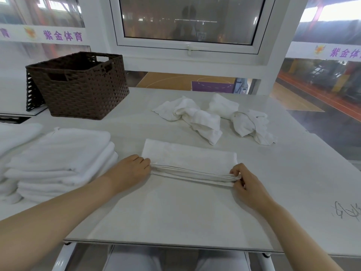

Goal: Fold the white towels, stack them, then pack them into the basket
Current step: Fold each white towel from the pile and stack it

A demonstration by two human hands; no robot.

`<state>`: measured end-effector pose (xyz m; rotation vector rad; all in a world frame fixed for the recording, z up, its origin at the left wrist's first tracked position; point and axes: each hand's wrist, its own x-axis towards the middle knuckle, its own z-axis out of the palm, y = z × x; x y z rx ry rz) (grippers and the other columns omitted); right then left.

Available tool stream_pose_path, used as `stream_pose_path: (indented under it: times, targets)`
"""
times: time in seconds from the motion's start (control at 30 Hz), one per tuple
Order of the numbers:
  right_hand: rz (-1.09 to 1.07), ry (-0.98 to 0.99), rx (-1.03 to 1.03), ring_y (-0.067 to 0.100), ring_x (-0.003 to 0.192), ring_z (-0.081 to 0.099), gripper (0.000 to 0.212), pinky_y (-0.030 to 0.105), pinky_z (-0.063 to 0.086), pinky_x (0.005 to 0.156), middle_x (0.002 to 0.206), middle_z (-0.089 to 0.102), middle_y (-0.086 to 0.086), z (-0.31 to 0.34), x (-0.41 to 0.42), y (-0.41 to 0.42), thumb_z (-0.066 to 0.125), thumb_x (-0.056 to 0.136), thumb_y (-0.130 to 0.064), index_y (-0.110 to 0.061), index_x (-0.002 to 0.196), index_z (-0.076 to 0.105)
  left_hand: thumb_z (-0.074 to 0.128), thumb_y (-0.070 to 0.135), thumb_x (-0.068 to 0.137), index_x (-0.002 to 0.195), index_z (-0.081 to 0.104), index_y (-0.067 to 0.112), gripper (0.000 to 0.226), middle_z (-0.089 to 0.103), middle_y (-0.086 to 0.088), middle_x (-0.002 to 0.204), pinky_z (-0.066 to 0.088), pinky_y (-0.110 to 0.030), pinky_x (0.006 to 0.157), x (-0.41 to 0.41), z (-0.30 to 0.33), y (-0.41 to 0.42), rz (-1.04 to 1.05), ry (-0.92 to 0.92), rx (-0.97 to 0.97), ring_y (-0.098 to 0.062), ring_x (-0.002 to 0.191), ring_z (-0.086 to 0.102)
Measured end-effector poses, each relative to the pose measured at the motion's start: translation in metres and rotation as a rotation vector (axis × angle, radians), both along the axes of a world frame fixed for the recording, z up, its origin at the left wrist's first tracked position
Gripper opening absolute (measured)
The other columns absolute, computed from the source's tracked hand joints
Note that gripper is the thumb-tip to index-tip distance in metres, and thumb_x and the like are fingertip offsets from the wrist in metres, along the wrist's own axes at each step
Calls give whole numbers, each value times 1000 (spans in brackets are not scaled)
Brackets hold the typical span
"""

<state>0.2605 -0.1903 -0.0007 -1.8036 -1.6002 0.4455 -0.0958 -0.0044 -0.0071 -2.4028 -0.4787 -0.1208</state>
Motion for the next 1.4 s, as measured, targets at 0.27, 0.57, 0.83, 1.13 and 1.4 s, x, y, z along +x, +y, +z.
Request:
stream_pose_path:
  times: [0.27,0.57,0.83,1.13,1.4]
  targets:
    - [98,-136,2,16,82,58,41,29,46,72,97,64,-12,65,28,4,47,87,7,-31,83,62,40,28,77,84,59,15,24,56,-3,83,46,-29,58,-4,66,-1,-63,-139,-165,-22,62,54]
    - [154,-52,-124,15,58,34,26,32,30,61,61,40,-2,115,36,8,47,79,-24,-9,58,46,32,24,85,73,44,27,17,51,4,72,36,-32,62,-10,125,-8,111,-483,-970,-11,66,44]
    - [122,366,-235,19,57,33,26,27,30,52,63,37,9,93,30,21,46,80,-23,-9,58,46,41,48,81,80,50,22,27,52,4,85,40,-28,72,-6,103,4,435,-318,-1463,-10,76,47]
    - [3,151,-406,12,63,51,32,25,38,64,65,54,-5,22,31,32,65,91,-38,-17,70,54,43,35,97,95,56,12,26,60,-2,91,38,-29,71,9,21,31,678,-400,-1223,-14,78,49]
    - [-129,-17,-246,14,62,48,26,30,36,60,67,53,-4,7,19,25,52,97,-32,-14,78,52,51,44,97,89,52,24,23,64,3,90,40,-27,68,10,11,24,596,-411,-1139,-13,81,57]
